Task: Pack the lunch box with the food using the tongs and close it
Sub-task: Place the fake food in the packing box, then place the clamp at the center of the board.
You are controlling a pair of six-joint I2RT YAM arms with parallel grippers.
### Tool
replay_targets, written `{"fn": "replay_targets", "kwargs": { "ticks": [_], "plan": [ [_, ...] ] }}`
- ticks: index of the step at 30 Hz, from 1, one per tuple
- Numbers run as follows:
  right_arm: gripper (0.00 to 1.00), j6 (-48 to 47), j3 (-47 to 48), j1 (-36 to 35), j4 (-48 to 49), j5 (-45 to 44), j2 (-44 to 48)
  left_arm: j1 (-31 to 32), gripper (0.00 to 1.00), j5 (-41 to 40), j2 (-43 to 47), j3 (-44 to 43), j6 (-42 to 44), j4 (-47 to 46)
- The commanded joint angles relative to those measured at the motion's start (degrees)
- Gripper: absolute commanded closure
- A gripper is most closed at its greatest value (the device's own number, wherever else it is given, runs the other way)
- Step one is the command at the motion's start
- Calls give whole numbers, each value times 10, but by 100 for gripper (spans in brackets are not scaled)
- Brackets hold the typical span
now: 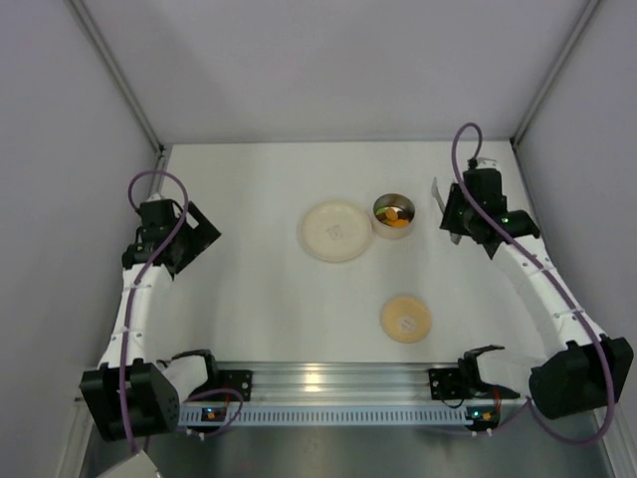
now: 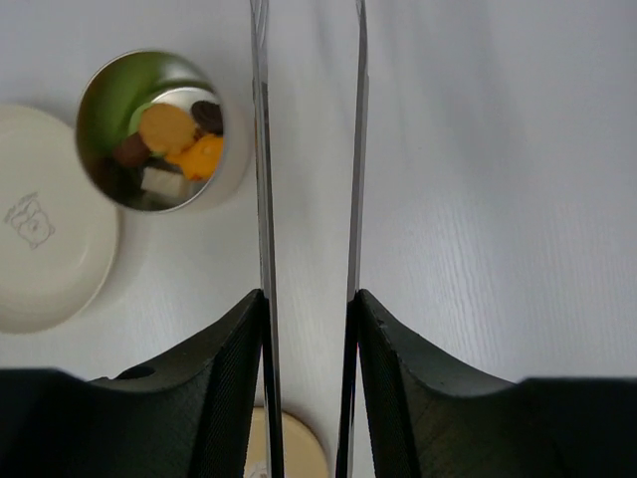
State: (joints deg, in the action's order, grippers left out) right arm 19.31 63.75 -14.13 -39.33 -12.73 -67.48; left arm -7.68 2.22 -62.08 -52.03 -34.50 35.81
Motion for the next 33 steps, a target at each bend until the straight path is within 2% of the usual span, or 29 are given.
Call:
{"fn": "replay_targets", "kwargs": {
  "ticks": [1, 3, 8, 18, 24, 33],
  "plan": [
    [60, 29, -39, 76, 75, 22, 13, 6, 2, 11, 7, 4, 5, -28],
    [60, 42, -54, 120, 101, 30, 3, 7, 1, 14, 6, 4, 4, -29],
    [59, 76, -62, 167, 164, 27, -70, 20, 2, 16, 14, 4, 4, -29],
    [49, 81, -49, 182, 212, 24, -206, 29, 1, 21, 32, 4, 7, -29],
    [46, 76, -50, 182, 220, 32, -233, 30, 1, 25, 35, 4, 7, -30],
    [35, 64, -57, 183, 212, 34, -246, 30, 2, 23, 37, 4, 7, -30]
  ]
}}
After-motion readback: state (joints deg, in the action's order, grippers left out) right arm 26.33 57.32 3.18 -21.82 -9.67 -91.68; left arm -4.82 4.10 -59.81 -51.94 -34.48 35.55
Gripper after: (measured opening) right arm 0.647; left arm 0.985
